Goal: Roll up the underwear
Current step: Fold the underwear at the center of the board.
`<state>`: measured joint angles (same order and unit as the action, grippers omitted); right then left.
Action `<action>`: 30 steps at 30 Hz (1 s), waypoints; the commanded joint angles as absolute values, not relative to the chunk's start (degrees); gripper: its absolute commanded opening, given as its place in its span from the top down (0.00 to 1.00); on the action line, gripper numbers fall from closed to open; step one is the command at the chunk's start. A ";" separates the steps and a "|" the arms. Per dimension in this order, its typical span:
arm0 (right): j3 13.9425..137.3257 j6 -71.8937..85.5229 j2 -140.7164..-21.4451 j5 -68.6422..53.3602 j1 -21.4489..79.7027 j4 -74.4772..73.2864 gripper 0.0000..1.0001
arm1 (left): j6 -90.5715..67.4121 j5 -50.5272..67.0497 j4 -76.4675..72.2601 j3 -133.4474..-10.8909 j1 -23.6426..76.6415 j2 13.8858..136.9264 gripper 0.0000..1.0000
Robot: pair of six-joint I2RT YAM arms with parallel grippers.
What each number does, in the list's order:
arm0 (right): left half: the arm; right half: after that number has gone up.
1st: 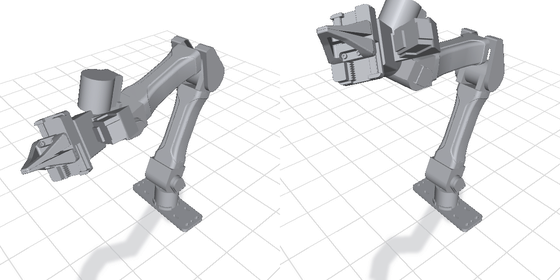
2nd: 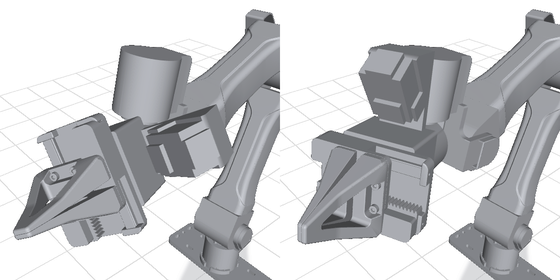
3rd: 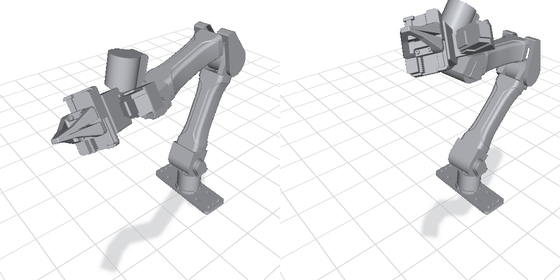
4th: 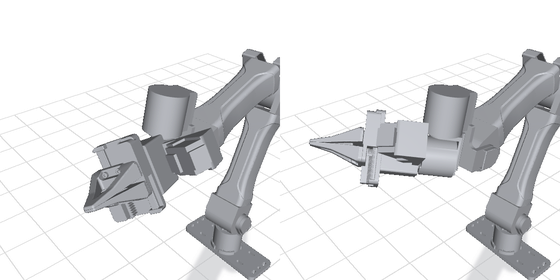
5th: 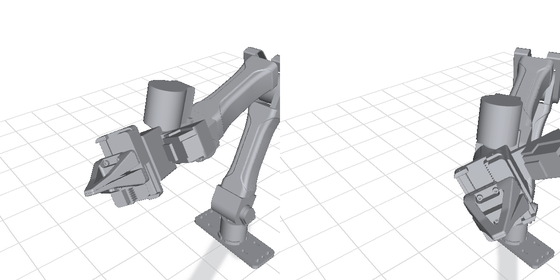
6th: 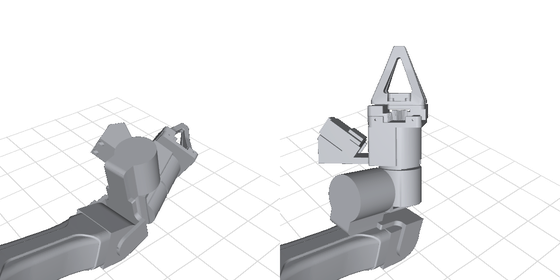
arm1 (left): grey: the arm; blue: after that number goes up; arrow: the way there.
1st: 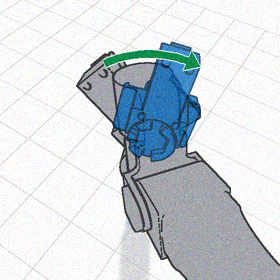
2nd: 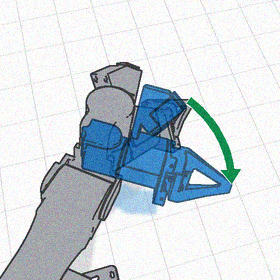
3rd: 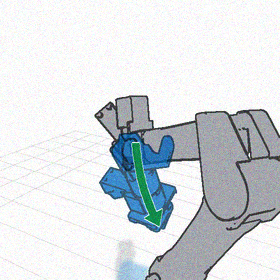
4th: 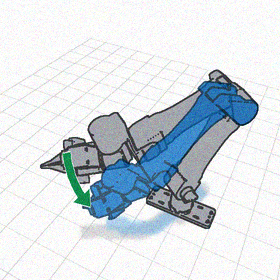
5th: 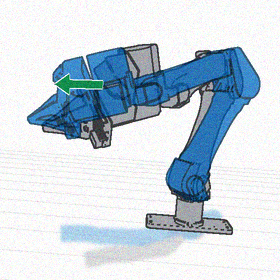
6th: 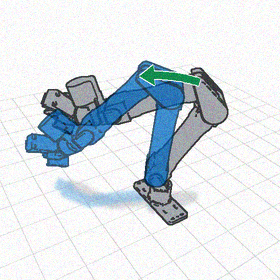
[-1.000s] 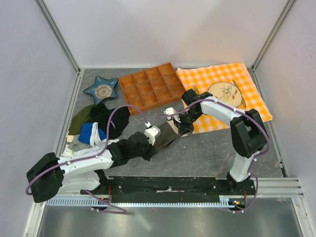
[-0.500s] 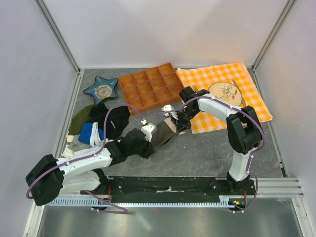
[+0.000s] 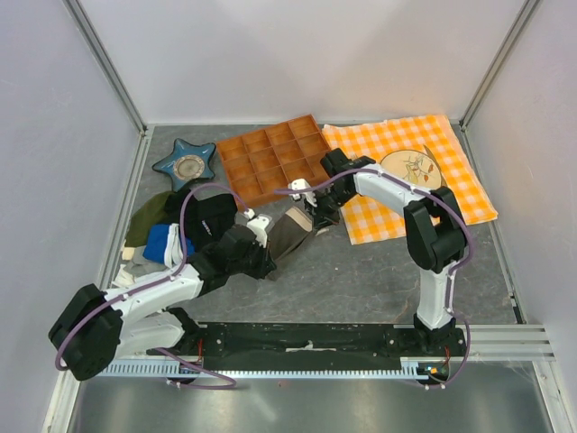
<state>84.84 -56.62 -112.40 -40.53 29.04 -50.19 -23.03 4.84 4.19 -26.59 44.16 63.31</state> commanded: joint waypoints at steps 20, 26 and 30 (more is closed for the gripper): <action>101.07 -43.34 -123.39 -37.09 33.66 -38.06 0.99 | -28.65 2.12 5.71 -28.13 35.51 63.72 0.98; 103.27 -41.14 -125.51 -35.60 35.24 -35.52 0.99 | -30.93 0.88 5.54 -26.55 33.84 62.40 0.98; 104.41 -38.86 -127.08 -34.45 36.03 -33.58 0.99 | -32.08 0.26 5.36 -25.23 32.96 61.00 0.98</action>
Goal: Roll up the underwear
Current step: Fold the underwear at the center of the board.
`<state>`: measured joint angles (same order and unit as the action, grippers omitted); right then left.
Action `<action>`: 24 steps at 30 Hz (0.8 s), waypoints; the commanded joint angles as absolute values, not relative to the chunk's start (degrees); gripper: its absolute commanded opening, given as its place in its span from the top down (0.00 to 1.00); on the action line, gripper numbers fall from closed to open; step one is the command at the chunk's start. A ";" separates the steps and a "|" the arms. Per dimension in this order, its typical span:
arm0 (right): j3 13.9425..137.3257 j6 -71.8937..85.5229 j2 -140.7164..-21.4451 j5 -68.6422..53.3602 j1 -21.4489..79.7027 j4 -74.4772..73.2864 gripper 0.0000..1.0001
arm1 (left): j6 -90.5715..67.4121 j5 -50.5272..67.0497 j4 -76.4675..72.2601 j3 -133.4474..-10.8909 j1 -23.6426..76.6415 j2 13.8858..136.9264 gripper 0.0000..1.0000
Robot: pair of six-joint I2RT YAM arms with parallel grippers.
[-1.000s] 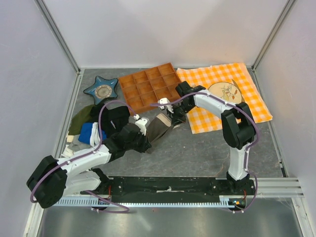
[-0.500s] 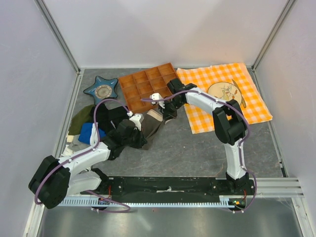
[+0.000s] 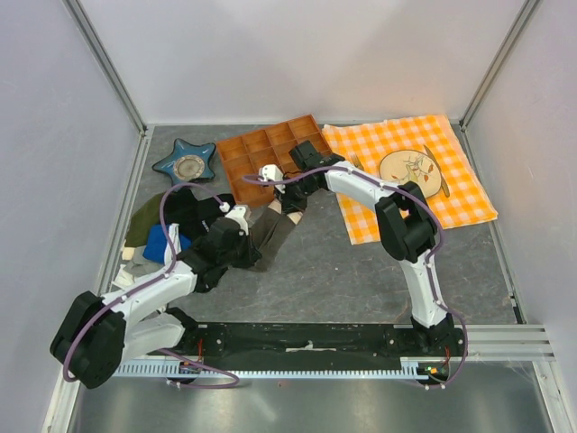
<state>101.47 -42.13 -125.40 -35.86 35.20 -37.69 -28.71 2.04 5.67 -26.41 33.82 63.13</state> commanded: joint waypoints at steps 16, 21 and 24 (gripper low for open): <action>106.52 -29.62 -131.84 -29.62 36.91 -25.58 0.98 | -33.84 -5.89 5.98 -24.78 29.88 62.84 0.98; 106.26 -28.30 -132.54 -28.04 37.09 -24.17 0.97 | -34.36 -8.08 6.50 -25.14 29.01 63.81 0.98; 106.00 -27.69 -133.06 -26.81 37.18 -23.73 0.95 | -34.54 -9.49 6.77 -26.01 28.13 65.82 0.98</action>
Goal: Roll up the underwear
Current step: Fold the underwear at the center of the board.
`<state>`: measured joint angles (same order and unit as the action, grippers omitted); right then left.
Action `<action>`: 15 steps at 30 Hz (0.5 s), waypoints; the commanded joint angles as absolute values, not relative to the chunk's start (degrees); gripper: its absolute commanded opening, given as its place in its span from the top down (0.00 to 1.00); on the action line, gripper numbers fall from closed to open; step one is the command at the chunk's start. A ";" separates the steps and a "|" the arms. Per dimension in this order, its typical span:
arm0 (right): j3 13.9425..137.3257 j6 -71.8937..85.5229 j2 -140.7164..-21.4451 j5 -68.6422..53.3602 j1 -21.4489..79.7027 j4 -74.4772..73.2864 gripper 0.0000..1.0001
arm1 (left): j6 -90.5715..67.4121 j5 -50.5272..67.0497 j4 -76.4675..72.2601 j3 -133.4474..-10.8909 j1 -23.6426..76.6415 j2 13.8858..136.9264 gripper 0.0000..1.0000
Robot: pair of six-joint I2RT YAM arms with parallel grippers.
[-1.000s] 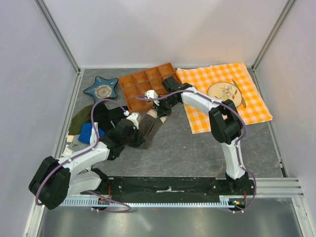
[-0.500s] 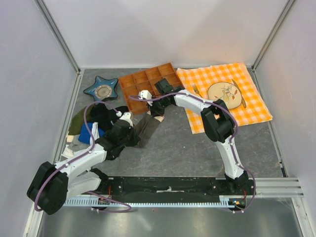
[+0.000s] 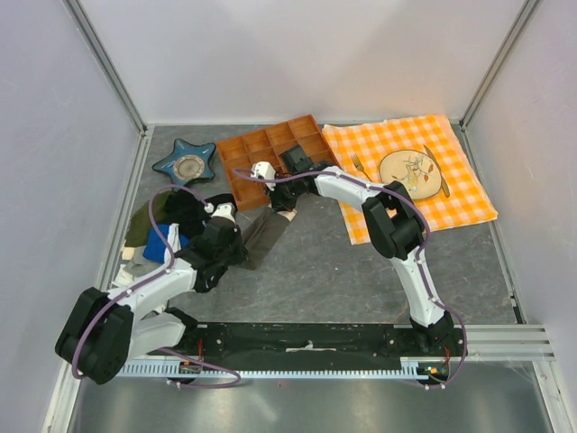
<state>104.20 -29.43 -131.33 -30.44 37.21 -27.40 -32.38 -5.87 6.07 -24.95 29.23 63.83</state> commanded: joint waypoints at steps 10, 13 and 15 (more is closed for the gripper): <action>105.47 -25.93 -133.24 -24.87 37.26 -23.12 0.86 | -33.31 -14.76 11.25 -31.64 26.46 69.96 0.84; 105.38 -24.96 -133.07 -24.70 37.18 -22.94 0.81 | -33.22 -15.90 12.56 -32.51 26.28 68.56 0.75; 105.47 -24.44 -133.15 -24.78 37.27 -22.68 0.80 | -32.96 -16.52 13.97 -33.13 26.19 67.33 0.66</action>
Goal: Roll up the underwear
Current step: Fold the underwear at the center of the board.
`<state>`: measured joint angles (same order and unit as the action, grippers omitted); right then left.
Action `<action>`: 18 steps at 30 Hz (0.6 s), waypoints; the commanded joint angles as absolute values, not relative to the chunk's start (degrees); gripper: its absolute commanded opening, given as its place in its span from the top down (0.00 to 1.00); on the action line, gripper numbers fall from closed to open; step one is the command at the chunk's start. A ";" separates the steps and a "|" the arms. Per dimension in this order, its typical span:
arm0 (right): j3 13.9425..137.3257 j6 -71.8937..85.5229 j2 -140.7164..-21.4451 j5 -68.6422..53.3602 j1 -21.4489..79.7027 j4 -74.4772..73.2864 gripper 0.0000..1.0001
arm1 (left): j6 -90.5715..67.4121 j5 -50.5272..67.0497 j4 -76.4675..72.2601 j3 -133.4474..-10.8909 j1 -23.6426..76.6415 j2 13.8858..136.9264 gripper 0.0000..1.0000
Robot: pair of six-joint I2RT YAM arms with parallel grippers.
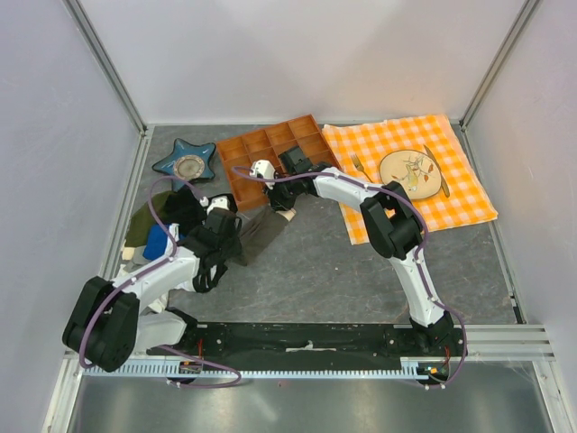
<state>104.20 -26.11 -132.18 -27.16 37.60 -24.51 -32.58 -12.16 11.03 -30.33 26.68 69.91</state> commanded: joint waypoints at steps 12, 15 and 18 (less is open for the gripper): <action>104.41 -22.06 -133.24 -23.64 37.44 -21.80 0.78 | -28.48 1.89 19.17 -39.55 26.28 60.38 0.61; 104.41 -21.27 -133.33 -23.20 37.44 -21.53 0.79 | -28.30 5.61 15.56 -38.41 26.28 61.96 0.65; 103.98 -20.83 -133.42 -22.85 37.44 -21.18 0.78 | -27.95 5.98 13.02 -38.32 26.28 65.82 0.67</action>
